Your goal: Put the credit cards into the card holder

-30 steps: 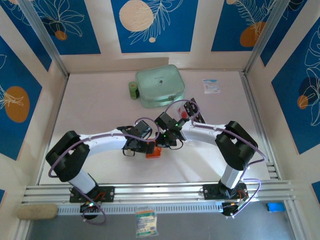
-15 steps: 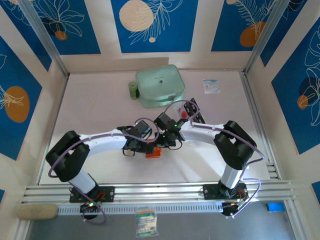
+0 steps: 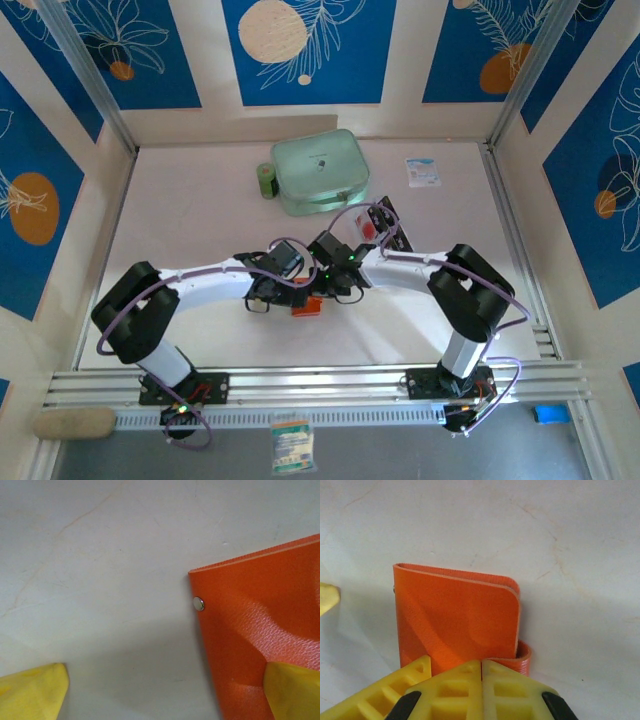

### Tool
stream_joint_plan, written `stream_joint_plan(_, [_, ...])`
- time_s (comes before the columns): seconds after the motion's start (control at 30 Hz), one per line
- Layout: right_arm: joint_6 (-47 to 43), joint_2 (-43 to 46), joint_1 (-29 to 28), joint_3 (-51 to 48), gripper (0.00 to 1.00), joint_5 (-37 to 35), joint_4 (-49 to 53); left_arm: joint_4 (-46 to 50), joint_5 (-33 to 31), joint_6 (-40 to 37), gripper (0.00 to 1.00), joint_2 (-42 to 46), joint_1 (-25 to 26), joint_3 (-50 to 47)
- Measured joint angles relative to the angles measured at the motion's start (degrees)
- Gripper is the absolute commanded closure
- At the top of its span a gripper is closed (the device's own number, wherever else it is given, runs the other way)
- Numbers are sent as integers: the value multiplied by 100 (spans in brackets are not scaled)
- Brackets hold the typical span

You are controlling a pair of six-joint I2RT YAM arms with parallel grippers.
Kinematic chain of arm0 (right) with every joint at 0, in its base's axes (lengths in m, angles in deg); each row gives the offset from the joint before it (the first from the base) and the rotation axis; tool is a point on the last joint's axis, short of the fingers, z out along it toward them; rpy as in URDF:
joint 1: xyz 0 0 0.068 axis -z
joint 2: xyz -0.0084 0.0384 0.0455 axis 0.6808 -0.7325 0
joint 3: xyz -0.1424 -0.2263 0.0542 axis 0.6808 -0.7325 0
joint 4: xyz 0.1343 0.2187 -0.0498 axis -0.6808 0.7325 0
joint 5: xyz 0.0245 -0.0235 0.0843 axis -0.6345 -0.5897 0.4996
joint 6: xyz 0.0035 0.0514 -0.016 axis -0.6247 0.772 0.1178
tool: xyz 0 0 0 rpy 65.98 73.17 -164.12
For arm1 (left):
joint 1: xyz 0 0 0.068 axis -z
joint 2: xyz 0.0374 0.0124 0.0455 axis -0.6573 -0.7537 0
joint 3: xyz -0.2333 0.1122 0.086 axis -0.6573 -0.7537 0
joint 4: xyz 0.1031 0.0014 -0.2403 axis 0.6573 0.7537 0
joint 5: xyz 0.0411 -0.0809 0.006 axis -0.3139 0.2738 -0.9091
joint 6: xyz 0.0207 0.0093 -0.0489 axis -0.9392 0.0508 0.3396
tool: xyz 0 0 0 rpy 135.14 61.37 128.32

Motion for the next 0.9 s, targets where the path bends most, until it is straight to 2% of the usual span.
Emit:
stream_joint_plan(0.23, [162, -20, -138, -85, 100, -240, -149, 37, 2, 9, 0, 7, 0, 0])
stream_joint_plan(0.37, [208, -155, -271, 140, 100, -496, 109, 114, 13, 87, 0, 44, -2, -13])
stream_joint_plan(0.9, [531, -238, -330, 166, 100, -546, 164, 129, -17, 332, 0, 125, 0, -72])
